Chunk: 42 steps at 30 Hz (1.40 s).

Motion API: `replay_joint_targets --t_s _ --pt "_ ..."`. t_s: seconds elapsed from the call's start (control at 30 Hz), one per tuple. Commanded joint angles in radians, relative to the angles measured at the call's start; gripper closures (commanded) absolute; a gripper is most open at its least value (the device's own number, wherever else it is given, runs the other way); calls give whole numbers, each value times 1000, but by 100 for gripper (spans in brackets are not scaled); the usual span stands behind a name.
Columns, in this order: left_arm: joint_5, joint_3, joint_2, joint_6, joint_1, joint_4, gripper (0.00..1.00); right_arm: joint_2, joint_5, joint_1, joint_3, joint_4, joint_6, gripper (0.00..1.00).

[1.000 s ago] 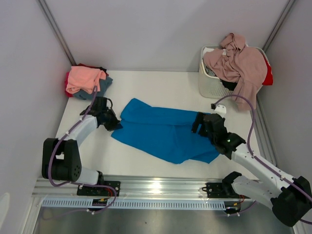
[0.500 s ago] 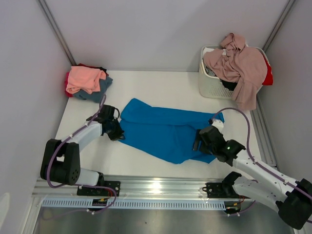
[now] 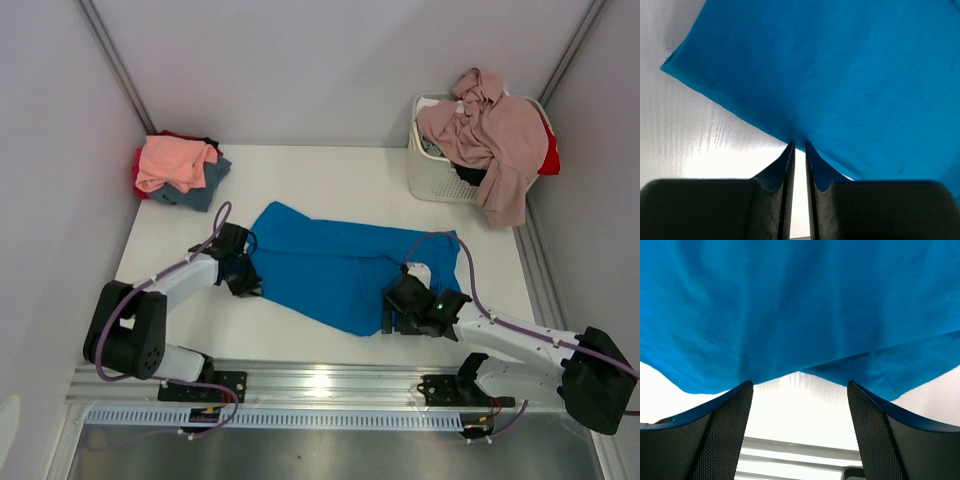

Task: Fold and stack the t-shirts
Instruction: Grap the side of the flattened tshirt closest away from the robot with both arms

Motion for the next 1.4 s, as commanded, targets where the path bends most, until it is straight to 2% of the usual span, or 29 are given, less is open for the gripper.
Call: replay_joint_targets --t_s 0.0,0.23,0.43,0.53,0.57,0.63,0.67,0.87,0.97,1.03,1.1,1.13,1.2,1.37 --pt "-46 4 -1 -21 -25 24 82 14 9 9 -14 55 10 20" --pt "-67 44 33 -19 -47 -12 75 83 3 12 0 106 -5 19" --pt "-122 64 50 -15 -78 -32 75 80 6 13 14 115 -3 19" --pt "-146 97 82 -7 -97 -61 79 73 20 12 23 107 -2 19" --pt "-161 128 105 -4 -110 -84 86 70 23 13 24 107 0 19" --pt "-174 157 128 5 -122 -105 92 58 29 13 26 107 3 19" --pt "-185 172 145 8 -131 -120 99 53 30 12 26 106 3 19" --pt "-191 193 148 27 -139 -124 99 29 43 16 24 100 9 19" --pt "-246 235 87 46 -137 -163 100 23 47 15 26 95 7 19" --pt "-304 315 42 91 -136 -193 99 24 49 15 27 96 1 19" --pt "-373 401 39 129 -127 -243 99 36 52 15 36 95 -9 19" --pt "-393 492 45 140 -116 -260 99 40 53 15 41 87 -13 19" --pt "-448 550 51 169 -105 -280 99 47 60 16 52 80 -17 19" --pt "-468 697 83 217 -85 -256 100 40 55 18 50 70 -34 19"
